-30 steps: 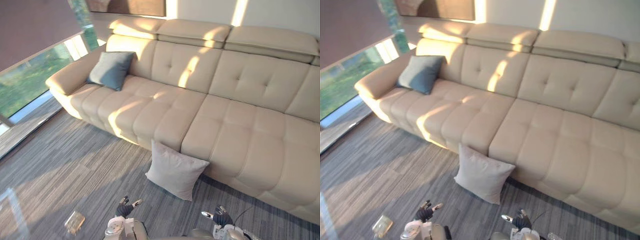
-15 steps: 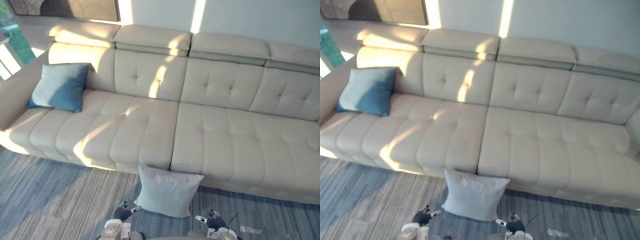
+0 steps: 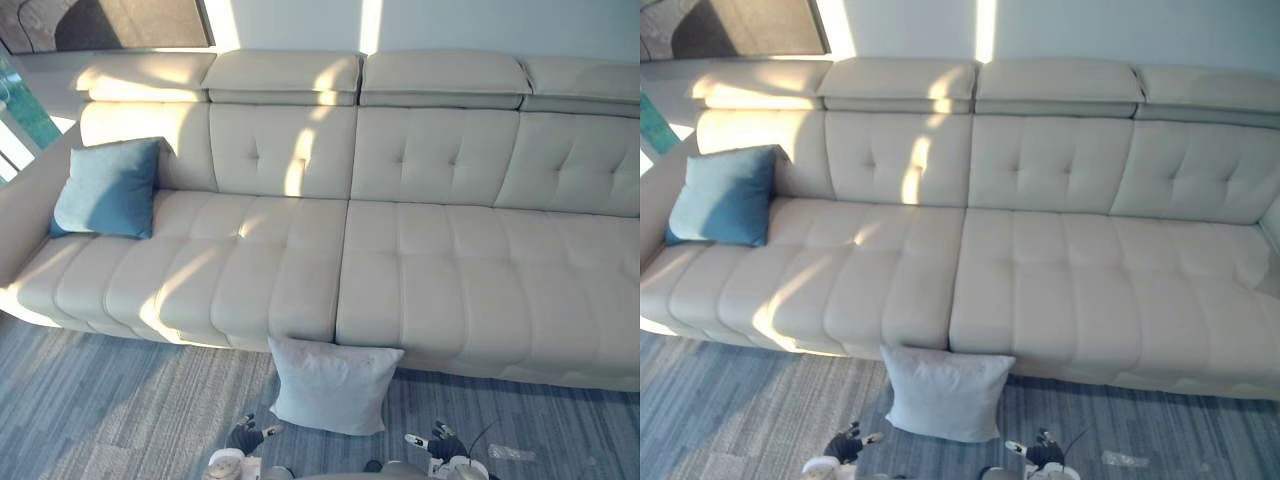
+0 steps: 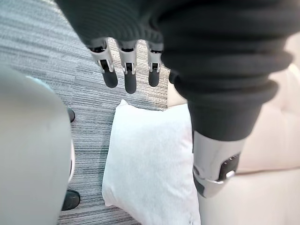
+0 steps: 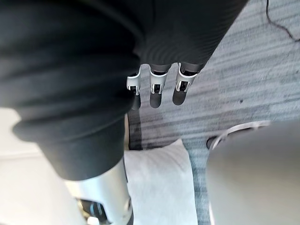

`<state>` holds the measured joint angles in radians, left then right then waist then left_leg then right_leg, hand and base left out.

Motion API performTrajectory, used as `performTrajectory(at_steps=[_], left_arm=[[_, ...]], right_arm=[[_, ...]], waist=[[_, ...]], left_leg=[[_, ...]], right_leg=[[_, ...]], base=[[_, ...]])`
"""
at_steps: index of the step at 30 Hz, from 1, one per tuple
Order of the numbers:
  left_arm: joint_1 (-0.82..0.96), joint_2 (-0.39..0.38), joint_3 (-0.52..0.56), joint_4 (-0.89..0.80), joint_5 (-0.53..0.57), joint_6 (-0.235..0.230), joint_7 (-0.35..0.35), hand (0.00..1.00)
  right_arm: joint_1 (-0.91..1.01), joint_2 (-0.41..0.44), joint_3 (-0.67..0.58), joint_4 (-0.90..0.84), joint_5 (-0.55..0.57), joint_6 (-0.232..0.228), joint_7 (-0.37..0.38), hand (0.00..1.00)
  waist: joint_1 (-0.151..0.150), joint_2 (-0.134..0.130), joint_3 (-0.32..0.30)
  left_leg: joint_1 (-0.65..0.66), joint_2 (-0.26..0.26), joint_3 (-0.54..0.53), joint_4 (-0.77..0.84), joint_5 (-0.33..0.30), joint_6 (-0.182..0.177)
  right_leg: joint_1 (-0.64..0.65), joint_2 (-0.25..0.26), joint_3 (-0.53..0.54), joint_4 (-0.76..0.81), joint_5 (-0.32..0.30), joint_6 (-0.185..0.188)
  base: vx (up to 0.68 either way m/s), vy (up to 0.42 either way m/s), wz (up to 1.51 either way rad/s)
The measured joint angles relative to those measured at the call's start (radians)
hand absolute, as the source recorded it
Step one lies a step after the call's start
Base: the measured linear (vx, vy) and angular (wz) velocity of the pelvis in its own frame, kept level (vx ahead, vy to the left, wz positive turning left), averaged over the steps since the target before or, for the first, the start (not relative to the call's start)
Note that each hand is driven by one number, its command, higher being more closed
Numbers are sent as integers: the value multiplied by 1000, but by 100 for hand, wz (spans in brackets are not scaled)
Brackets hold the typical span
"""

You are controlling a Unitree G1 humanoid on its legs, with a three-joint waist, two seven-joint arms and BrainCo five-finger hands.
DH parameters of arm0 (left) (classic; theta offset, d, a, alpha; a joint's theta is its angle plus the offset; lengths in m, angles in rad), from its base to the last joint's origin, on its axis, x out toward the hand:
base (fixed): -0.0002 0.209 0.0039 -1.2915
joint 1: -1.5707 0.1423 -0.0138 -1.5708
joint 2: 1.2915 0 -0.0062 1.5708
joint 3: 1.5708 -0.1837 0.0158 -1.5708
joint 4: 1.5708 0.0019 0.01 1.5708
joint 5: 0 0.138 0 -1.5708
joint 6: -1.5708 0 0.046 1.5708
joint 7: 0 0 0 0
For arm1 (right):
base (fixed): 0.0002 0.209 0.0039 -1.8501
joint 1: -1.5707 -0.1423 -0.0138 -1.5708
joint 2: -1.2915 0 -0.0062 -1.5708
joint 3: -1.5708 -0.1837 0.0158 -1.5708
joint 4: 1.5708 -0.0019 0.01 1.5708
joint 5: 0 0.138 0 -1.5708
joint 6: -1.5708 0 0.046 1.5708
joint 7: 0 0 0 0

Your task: Pick up cushions and gather them together orderly.

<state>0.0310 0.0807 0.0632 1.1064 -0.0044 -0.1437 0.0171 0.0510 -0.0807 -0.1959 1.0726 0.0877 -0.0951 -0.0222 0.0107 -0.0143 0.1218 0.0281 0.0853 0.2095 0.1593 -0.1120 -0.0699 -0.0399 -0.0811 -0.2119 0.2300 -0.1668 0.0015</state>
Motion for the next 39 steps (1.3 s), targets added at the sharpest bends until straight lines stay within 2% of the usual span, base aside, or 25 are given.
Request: performTrajectory(at_steps=[2,3,5,6,8,10,12,19,21,25,27,32,35,39], left_arm=[[1,-3,9,-15,-10,1,2,0],[-3,-8,25,-28,-20,1,3,0],[-27,-9,33,-59,-39,1,14,0],[-54,-12,33,-80,-60,0,26,0],[-95,-12,34,-115,-98,-1,40,0],[-132,-1,37,-150,-149,-6,56,0],[-175,13,38,-181,-179,-9,71,0],[-364,73,33,-301,-247,-45,102,0],[-455,93,24,-328,-275,-50,113,0],[-633,151,-8,-347,-304,-63,115,0],[-735,182,-13,-348,-314,-68,118,0],[-924,228,-31,-348,-333,-78,150,0],[-1002,240,-43,-348,-333,-86,163,0],[-1065,239,-53,-348,-332,-85,200,0]], right_arm=[[0,3,-1,-17,2,1,-5,0],[-5,6,-1,-48,3,0,-11,0],[-18,9,0,-88,34,-3,-21,0],[-36,6,0,-121,51,-8,-30,0],[-68,-3,-1,-155,84,-13,-45,0],[-111,-9,-4,-181,121,-21,-65,0],[-154,-9,-24,-205,158,-24,-73,0],[-350,-49,-46,-294,272,-56,-100,0],[-437,-61,-47,-316,291,-75,-106,0],[-619,-109,-47,-316,327,-84,-111,0],[-724,-142,-45,-314,348,-87,-116,0],[-903,-201,-11,-310,351,-99,-136,0],[-965,-197,49,-307,348,-102,-148,0],[-1043,-175,129,-288,346,-102,-159,0]], waist=[[2,0,3],[7,2,14],[11,0,43],[11,-1,74],[15,1,92],[16,-3,110],[16,-1,141],[22,-6,213],[24,-8,236],[30,-12,291],[33,-12,310],[45,-12,346],[48,-12,348],[48,-12,348]], left_leg=[[-17,6,14,2,-3,-4],[-37,9,29,19,-12,-18],[-107,14,28,102,-52,-10],[-195,28,25,221,-98,-3],[-345,49,21,380,-155,5],[-497,72,17,528,-198,11],[-596,95,11,611,-217,18],[-957,137,-20,753,-207,33],[-1070,143,-31,773,-183,38],[-1240,153,-40,802,-142,42],[-1339,155,-50,826,-123,50],[-1493,167,-67,901,-123,47],[-1554,167,-80,934,-131,47],[-1603,165,-84,936,-137,46]], right_leg=[[-39,-4,11,32,-1,0],[-79,-7,23,73,-7,2],[-157,-17,35,161,-30,-1],[-231,-26,36,245,-53,-6],[-366,-31,46,367,-87,-14],[-514,-38,58,488,-120,-18],[-606,-36,59,548,-123,-18],[-938,-42,35,652,-115,-23],[-1043,-44,26,669,-93,-28],[-1202,-47,18,694,-49,-32],[-1294,-50,11,717,-32,-46],[-1440,-59,4,796,-29,-52],[-1497,-62,4,828,-50,-45],[-1546,-66,1,833,-57,-57]], base=[[-89,6,-19],[-114,8,-27],[-199,-12,-17],[-261,-22,-3],[-333,-19,-2],[-345,-19,-11],[-234,-33,-9],[-216,-31,1],[-151,-36,13],[-75,-29,13],[-38,-1,9],[-12,3,4],[-37,0,5],[-43,-9,5]])
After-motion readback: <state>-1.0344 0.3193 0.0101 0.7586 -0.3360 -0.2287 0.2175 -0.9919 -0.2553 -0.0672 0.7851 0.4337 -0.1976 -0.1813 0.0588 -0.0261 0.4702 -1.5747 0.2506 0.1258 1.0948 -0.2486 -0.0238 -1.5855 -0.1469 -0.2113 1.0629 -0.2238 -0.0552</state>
